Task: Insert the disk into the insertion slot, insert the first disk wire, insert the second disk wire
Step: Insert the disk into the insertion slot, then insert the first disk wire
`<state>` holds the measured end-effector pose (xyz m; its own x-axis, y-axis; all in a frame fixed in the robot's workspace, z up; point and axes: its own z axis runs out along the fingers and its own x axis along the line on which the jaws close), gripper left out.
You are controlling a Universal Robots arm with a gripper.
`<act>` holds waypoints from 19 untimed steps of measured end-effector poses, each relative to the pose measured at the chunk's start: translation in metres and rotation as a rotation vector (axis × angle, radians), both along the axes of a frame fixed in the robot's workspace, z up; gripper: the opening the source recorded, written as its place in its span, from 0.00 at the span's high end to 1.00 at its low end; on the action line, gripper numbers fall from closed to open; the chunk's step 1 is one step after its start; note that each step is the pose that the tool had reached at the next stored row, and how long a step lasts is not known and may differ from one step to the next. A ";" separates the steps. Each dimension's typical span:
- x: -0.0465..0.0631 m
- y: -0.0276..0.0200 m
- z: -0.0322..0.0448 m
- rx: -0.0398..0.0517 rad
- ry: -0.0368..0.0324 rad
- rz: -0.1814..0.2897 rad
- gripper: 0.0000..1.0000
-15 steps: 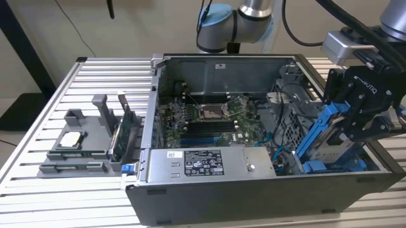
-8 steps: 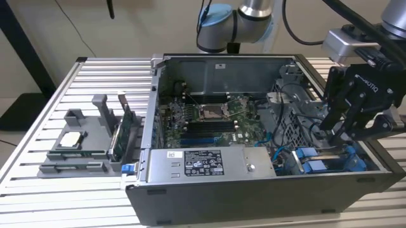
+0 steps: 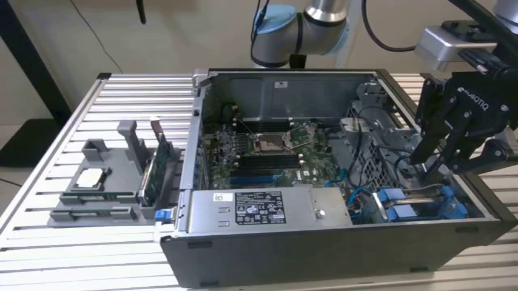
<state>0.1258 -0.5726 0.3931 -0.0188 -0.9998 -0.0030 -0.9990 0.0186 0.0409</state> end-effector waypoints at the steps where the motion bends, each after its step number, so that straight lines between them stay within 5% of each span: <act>1: 0.000 0.0001 0.0001 0.0002 0.0000 0.000 0.59; 12: 0.000 0.0110 0.0009 0.0007 0.0000 0.001 0.59; 16: 0.000 0.0143 0.0003 0.0161 -0.0021 0.006 0.59; 19: 0.000 0.0153 -0.0007 0.0317 -0.0103 0.015 0.59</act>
